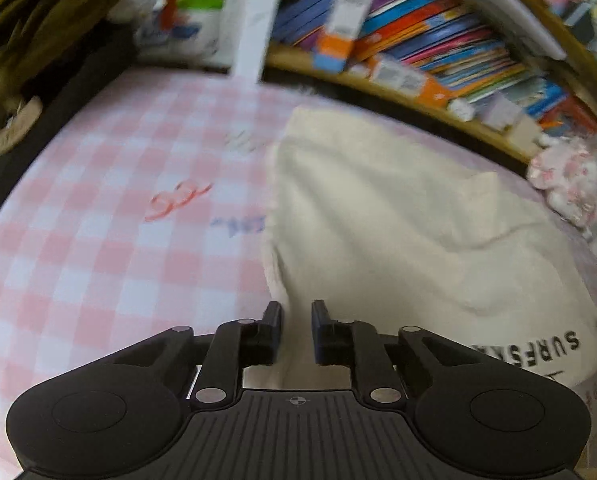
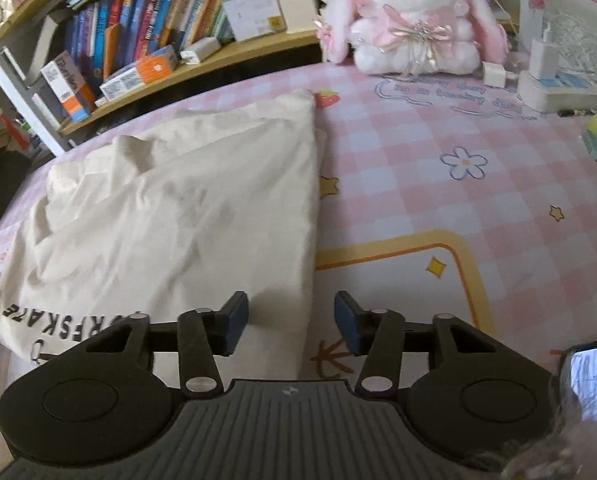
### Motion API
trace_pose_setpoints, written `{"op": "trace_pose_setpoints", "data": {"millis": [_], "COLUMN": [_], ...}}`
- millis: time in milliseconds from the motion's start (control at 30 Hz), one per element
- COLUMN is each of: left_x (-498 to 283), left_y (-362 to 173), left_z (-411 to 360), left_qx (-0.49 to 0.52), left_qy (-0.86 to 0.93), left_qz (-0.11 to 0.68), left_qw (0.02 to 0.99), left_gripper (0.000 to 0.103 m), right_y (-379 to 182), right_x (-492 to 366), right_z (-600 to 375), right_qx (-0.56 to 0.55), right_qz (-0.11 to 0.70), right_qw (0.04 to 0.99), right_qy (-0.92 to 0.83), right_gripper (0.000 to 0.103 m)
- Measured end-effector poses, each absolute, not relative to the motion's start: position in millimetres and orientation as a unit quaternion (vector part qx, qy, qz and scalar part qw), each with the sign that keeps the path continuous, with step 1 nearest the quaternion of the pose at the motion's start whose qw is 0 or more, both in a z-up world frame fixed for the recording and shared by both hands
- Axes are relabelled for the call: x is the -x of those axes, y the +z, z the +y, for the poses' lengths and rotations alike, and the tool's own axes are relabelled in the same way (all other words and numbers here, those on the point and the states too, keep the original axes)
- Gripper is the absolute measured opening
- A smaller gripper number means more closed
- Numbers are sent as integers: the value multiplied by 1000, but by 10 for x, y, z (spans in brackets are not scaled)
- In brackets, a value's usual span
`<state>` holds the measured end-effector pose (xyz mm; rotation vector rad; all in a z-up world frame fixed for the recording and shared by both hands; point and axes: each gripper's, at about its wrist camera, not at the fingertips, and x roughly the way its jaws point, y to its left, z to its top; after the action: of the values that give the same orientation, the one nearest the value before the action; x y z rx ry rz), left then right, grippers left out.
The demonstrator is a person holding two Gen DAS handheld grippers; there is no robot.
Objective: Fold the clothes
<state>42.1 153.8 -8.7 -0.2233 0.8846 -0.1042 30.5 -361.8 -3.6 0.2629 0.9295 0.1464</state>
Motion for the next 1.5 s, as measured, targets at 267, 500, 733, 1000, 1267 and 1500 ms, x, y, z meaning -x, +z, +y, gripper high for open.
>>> {"op": "trace_pose_setpoints", "data": {"millis": [267, 500, 733, 1000, 1267, 1500], "left_x": [-527, -619, -251, 300, 404, 409], "left_y": [-179, -199, 290, -125, -25, -311], "left_z": [1524, 1596, 1915, 2133, 2079, 2066], "left_qx": [104, 140, 231, 244, 242, 197], "left_qy": [-46, -47, -50, -40, -27, 2], "left_qz": [446, 446, 334, 397, 356, 440], "left_qw": [888, 883, 913, 884, 902, 876], "left_gripper": [17, 1, 0, 1, 1, 8], "right_y": [-75, -184, 118, 159, -190, -126], "right_x": [-366, -546, -479, 27, 104, 150], "right_z": [-3577, -3720, -3873, -4053, -3975, -4009], "right_qx": [-140, -200, -234, -244, -248, -223], "right_qz": [436, 437, 408, 442, 478, 485], "right_qw": [885, 873, 876, 855, 837, 841], "right_qy": [83, 84, 107, 115, 92, 88], "right_gripper": [43, 26, 3, 3, 3, 3]}}
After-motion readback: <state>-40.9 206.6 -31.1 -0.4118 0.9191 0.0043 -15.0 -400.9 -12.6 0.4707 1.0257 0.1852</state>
